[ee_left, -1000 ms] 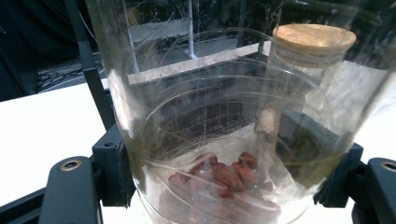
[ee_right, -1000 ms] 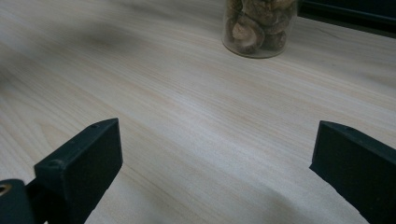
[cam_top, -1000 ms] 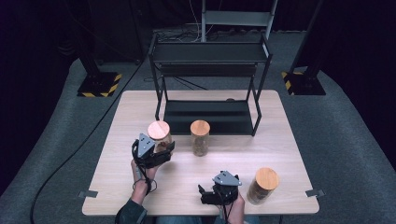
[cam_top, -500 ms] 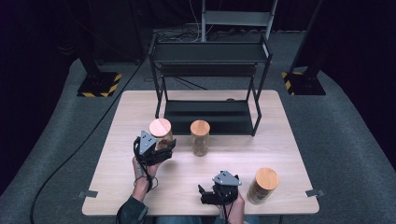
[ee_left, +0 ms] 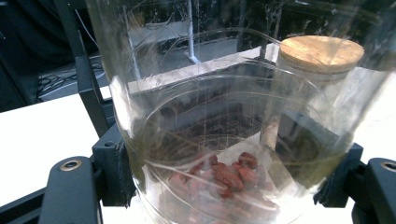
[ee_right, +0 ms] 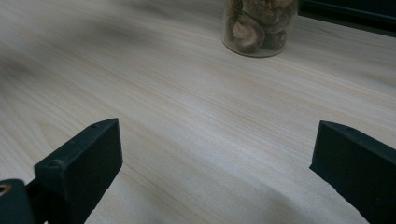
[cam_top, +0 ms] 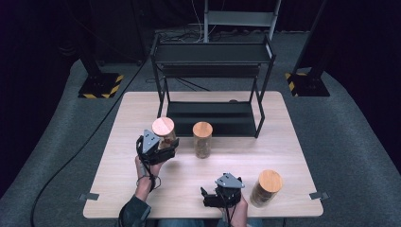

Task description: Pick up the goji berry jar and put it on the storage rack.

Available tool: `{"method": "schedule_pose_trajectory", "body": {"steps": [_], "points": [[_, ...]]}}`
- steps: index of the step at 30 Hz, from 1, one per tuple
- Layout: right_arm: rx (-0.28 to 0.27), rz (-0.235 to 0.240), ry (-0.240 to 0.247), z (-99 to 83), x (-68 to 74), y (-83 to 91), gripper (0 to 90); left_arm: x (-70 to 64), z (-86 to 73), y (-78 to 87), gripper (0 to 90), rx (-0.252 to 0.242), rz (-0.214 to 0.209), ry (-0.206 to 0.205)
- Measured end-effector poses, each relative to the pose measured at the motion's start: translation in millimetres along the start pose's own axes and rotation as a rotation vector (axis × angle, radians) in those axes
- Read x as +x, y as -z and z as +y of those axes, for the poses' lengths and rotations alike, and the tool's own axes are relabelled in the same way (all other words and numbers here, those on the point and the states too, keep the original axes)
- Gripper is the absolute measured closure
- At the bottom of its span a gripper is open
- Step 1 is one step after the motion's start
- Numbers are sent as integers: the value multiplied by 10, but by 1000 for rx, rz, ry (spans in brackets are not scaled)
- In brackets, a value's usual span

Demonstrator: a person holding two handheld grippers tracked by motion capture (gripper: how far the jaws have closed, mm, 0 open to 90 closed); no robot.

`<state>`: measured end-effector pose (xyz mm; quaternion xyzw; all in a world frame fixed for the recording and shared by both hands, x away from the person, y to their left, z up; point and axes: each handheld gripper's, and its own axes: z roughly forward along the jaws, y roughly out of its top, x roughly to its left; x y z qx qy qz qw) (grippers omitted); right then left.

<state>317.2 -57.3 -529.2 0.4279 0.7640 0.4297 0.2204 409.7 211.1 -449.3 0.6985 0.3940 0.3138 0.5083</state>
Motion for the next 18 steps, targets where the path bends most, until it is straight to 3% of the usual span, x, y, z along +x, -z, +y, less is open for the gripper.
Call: {"method": "schedule_pose_trajectory", "body": {"steps": [18], "points": [[3,3,0,2,-3,-3,8,12,80,-101,246,1,1,-6]]}}
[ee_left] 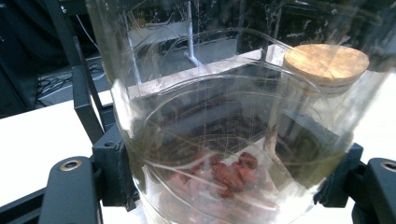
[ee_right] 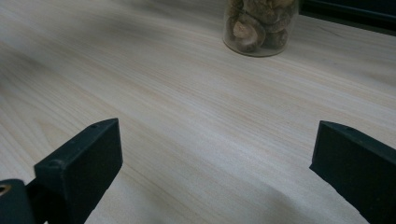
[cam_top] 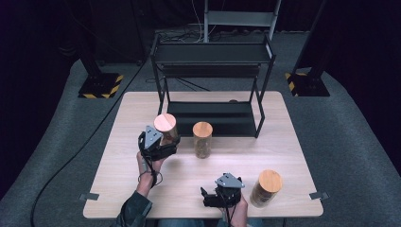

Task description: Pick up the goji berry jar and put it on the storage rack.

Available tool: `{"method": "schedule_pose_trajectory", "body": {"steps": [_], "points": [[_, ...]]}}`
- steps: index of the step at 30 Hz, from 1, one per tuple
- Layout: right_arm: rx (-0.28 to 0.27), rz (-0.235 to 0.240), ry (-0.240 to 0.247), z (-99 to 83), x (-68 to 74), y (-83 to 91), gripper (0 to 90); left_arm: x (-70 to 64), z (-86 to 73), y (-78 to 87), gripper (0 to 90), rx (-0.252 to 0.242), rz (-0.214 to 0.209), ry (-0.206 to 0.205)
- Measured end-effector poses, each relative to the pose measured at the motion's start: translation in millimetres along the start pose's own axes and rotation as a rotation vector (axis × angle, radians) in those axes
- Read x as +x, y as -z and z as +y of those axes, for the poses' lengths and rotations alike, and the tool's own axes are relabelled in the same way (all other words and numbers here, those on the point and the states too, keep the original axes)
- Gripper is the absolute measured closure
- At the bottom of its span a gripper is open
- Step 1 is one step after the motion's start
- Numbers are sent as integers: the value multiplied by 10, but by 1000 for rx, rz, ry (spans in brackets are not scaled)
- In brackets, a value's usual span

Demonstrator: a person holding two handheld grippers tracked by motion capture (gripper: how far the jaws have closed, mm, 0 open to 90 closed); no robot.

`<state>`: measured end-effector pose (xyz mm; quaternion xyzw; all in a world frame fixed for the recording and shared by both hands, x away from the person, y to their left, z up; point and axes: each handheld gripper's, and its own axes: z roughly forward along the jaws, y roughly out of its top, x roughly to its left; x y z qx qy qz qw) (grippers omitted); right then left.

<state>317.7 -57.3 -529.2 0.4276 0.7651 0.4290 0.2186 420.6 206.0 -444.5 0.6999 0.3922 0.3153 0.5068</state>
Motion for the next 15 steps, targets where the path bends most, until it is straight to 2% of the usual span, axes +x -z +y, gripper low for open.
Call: {"method": "schedule_pose_trajectory", "body": {"steps": [15], "points": [[1,-1,1,0,2,-1,9,4,39,-73,247,0,-6,6]]}}
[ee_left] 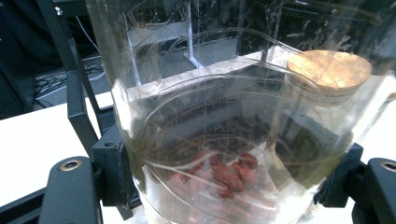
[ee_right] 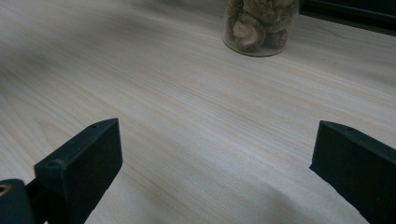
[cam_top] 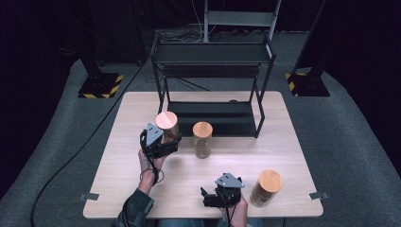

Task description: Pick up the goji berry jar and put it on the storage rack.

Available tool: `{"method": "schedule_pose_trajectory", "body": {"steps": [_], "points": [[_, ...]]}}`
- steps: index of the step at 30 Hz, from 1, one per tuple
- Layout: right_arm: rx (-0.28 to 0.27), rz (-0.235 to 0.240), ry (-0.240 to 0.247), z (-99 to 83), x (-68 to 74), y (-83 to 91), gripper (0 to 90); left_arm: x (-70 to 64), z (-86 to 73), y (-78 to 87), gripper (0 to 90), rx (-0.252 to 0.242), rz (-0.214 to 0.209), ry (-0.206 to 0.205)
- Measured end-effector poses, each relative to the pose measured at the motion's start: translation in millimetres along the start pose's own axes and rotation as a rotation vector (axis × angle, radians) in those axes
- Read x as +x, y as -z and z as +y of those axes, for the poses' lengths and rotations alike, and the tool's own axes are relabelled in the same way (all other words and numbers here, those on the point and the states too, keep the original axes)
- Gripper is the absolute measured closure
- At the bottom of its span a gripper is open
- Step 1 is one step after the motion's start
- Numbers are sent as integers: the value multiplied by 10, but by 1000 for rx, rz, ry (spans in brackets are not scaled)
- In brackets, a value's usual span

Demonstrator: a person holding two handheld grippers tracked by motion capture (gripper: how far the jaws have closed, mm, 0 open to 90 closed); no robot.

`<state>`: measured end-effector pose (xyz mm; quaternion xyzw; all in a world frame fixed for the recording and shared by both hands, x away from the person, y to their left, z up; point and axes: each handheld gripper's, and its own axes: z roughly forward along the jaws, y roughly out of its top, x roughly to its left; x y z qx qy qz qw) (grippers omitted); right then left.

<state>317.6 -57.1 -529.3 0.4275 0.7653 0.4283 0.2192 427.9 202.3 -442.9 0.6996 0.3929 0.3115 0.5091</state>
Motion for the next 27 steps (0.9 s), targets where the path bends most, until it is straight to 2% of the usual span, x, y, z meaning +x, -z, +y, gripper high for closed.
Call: {"method": "schedule_pose_trajectory", "body": {"steps": [27], "points": [[-1,-3,-1,-1,3,2,9,8,88,-226,247,9,-3,-5]]}}
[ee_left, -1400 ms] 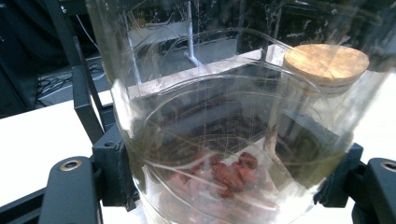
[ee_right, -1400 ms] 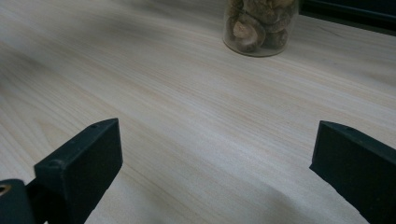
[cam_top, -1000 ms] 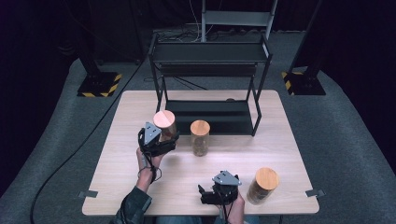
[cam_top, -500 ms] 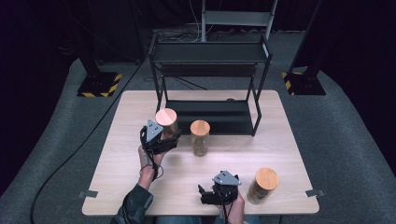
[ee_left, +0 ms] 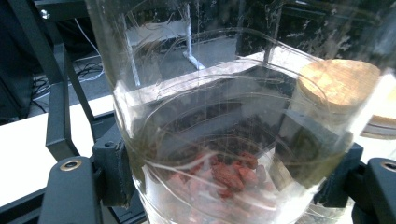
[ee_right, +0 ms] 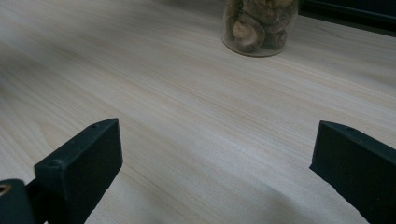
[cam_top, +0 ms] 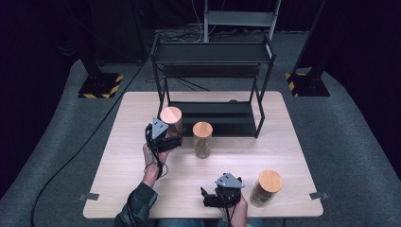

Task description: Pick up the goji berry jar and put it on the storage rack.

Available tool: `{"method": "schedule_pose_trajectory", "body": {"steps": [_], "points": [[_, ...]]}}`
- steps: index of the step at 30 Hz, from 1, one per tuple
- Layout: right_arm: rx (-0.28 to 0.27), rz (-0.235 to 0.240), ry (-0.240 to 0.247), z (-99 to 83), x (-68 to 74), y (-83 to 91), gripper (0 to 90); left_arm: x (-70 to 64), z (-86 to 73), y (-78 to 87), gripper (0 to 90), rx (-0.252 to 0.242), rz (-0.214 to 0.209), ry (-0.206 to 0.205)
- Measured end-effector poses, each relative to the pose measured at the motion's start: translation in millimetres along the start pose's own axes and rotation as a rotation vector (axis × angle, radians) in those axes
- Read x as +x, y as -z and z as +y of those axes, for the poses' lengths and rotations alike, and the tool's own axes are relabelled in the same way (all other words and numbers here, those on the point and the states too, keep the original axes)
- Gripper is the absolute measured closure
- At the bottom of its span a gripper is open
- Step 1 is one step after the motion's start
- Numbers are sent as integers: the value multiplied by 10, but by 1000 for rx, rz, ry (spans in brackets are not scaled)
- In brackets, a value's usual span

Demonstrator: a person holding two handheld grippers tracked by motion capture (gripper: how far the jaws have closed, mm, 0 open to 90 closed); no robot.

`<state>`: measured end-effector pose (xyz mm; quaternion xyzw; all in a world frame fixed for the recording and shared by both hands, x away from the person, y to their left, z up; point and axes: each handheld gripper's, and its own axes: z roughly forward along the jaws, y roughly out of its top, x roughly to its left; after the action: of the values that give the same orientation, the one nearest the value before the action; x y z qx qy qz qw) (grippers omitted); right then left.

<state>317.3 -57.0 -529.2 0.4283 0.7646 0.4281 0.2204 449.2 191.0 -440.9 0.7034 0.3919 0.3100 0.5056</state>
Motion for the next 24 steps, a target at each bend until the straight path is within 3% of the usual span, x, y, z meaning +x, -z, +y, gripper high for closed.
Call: {"method": "schedule_pose_trajectory", "body": {"steps": [24], "points": [[1,-1,3,0,0,0,9,35,25,-223,247,9,7,4]]}}
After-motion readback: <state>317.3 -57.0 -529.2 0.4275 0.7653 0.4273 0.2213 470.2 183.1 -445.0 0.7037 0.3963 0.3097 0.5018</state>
